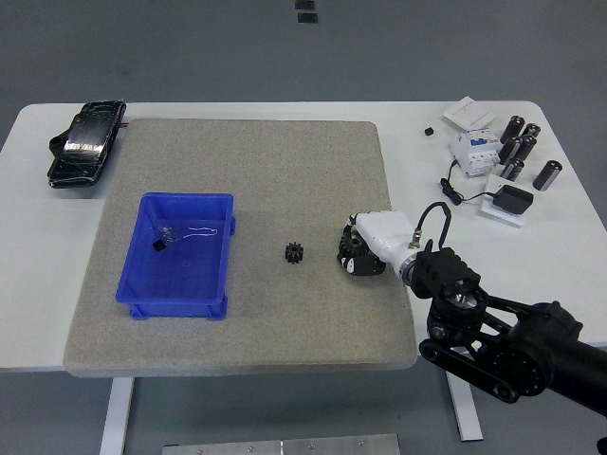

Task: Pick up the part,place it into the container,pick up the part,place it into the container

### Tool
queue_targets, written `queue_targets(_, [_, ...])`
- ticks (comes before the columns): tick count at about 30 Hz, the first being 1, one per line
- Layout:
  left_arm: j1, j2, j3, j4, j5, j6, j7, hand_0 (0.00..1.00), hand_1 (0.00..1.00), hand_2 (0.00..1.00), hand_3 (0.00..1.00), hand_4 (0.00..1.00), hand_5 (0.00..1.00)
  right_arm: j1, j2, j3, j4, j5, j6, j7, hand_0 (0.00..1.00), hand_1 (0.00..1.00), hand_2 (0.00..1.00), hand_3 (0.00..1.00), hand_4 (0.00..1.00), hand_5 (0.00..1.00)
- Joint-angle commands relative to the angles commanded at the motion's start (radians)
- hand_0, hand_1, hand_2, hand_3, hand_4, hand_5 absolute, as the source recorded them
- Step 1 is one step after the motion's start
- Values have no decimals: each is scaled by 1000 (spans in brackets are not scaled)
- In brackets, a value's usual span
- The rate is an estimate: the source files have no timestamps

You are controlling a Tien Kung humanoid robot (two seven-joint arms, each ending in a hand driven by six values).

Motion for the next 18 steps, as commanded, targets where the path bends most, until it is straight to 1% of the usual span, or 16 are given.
queue_targets(1, [0,0,0,0,0,0,0,720,666,655,606,682,304,0,0,0,0,0,-2,1,304,399,491,621,453,143])
queue_targets(2, [0,0,0,0,0,0,0,720,666,656,606,680,304,0,0,-1,1,0,-2,1,302,383,434,514,306,105])
queue_targets(8, [0,-1,3,0,-6,2,-3,720,666,656,606,680,304,7,-1,-5,21,1,-28,9,302,383,434,514,306,105])
queue_targets(9, [1,-2,3,0,-6,2,-3,720,666,656,606,679,305,10,-1,-7,27,0,-34,10,295,372,396,442,315,49])
queue_targets(13, [2,-2,2,-1,-6,4,-1,720,666,656,606,679,305,34,12,-23,66,3,-57,13,295,372,396,442,315,49])
queue_targets(14, [3,-3,1,-1,-6,4,-1,720,666,656,606,680,303,45,22,-30,78,7,-64,13,298,367,393,435,285,20])
queue_targets(16, [5,-3,1,-1,-6,4,0,720,666,656,606,680,303,67,46,-46,96,11,-76,12,298,367,393,435,285,20])
queue_targets(18, [7,-5,0,-2,-2,4,2,720,666,656,606,680,303,92,81,-65,105,17,-89,12,298,367,393,435,285,20])
